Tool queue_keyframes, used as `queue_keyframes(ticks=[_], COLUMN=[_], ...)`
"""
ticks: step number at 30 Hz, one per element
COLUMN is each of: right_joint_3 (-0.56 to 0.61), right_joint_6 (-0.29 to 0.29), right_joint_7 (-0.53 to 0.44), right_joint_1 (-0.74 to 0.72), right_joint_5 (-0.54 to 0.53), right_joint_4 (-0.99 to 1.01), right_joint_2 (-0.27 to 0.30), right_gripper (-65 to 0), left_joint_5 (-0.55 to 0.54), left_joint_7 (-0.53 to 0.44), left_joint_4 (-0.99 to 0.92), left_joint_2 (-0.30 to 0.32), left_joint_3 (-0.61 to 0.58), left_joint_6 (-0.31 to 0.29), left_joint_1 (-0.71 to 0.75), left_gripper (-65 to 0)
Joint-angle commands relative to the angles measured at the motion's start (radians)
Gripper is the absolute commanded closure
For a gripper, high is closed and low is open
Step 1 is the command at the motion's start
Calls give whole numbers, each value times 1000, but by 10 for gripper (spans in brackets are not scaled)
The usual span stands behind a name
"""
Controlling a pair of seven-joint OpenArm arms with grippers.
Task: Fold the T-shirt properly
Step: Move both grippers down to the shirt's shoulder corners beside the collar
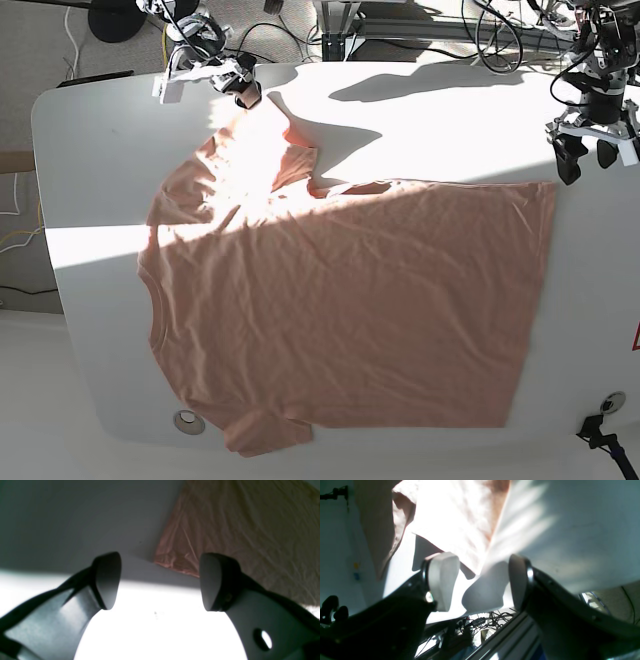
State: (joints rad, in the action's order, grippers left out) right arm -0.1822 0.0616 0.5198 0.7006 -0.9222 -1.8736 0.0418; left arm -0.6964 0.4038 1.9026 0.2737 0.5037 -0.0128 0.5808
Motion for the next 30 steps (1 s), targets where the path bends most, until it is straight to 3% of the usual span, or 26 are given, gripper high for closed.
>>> queue_keyframes(ticks=[1,6,11,24,27,30], right_joint_3=[2,3,0,3,3,3], right_joint_6=[8,8,8,8,8,8], right_joint_7=[-3,16,72,73,73,73], right_joint_1=[3,-26,-86,-134,-137,-138], right_joint_5=[-8,-8,-8,-8,-8,-8], right_joint_4=[12,27,42,50,50,50], right_joint_2=[0,0,-39,-41,-41,-41], right_gripper=[-343,-343,-343,-336,-223,0], left_joint_5=[-1,-1,-1,2,2,2], left_joint_7=[-27,-27,-27,-27,-27,-26], left_joint_4=[18,18,18,18,18,16], left_joint_2=[16,17,17,19,19,19], left_joint_3=[13,10,6,6,8,8], left_joint_6=[-5,-5,-5,-5,-5,-5], left_joint_1=[-2,-3,-3,-17,-34,-43], left_gripper=[-462,-462,-462,-462,-462,-462])
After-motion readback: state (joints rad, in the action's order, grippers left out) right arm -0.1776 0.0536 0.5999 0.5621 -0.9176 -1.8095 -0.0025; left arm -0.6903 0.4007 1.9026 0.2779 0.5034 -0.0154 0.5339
